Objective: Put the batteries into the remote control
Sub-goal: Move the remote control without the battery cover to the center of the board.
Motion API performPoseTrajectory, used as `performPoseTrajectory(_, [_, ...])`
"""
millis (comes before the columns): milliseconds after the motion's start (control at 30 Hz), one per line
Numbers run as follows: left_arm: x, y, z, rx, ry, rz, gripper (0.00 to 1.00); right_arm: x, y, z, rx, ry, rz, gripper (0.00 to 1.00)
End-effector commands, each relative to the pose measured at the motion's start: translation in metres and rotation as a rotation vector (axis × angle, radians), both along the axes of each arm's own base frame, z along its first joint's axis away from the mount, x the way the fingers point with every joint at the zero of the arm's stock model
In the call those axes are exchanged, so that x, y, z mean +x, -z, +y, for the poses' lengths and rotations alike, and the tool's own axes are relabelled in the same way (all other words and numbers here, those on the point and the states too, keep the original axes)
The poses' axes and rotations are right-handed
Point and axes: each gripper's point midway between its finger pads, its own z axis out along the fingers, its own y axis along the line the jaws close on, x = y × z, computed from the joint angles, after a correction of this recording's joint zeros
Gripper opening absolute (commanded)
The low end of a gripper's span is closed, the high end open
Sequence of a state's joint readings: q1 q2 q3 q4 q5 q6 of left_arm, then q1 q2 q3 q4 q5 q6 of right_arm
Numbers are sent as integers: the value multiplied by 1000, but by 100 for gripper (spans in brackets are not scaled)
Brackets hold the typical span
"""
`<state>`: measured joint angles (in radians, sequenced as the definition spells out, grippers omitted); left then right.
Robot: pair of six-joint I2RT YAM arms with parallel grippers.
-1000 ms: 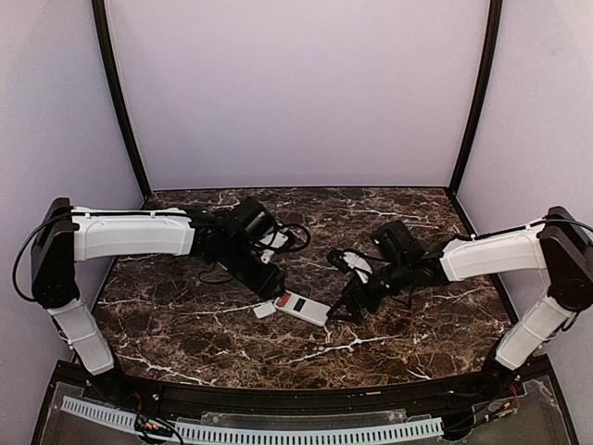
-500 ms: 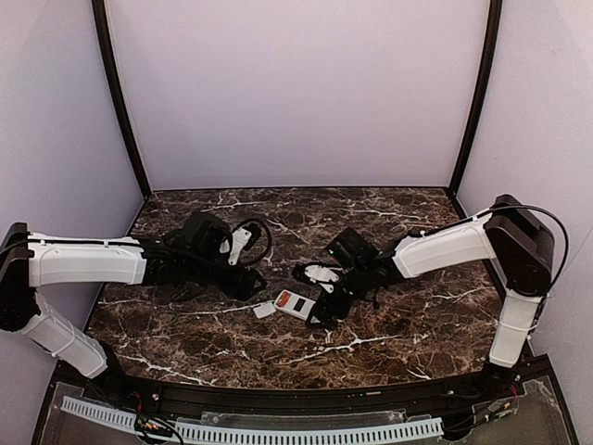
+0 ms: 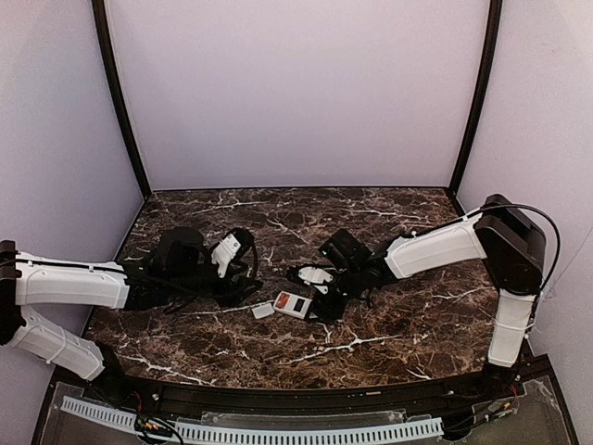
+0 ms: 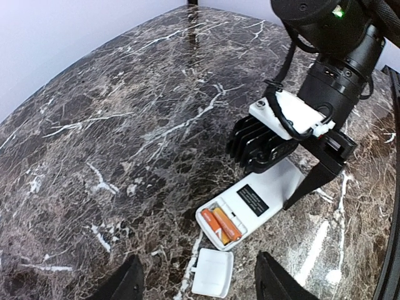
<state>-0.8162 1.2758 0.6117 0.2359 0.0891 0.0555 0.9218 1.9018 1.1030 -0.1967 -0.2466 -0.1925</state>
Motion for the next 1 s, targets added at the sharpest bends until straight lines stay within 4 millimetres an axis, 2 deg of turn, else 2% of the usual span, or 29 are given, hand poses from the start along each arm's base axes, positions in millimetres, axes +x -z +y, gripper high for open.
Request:
performPoseTrajectory(0, [-16, 1, -14, -20, 191, -130, 58, -22, 27, -17, -68, -32, 69, 54])
performPoseTrajectory(100, [-32, 11, -21, 10, 329, -157, 53, -30, 30, -23, -75, -40, 90, 47])
performPoseTrajectory(200, [-43, 21, -26, 13, 399, -140, 49, -39, 28, -28, -70, -47, 119, 43])
performPoseTrajectory(300, [-52, 23, -31, -2, 465, -148, 46, -50, 26, -33, -68, -58, 153, 40])
performPoseTrajectory(467, [-66, 38, -44, 59, 552, -162, 39, -62, 20, -41, -78, -49, 197, 36])
performPoseTrajectory(567, [-71, 47, -51, 89, 592, -166, 36, -62, 15, -45, -96, -29, 193, 35])
performPoseTrajectory(733, [-72, 46, -58, 85, 621, -185, 31, -66, 10, -47, -107, -46, 180, 34])
performPoseTrajectory(967, [-75, 64, -58, 164, 665, -168, 24, -65, 22, -45, -154, -87, 142, 32])
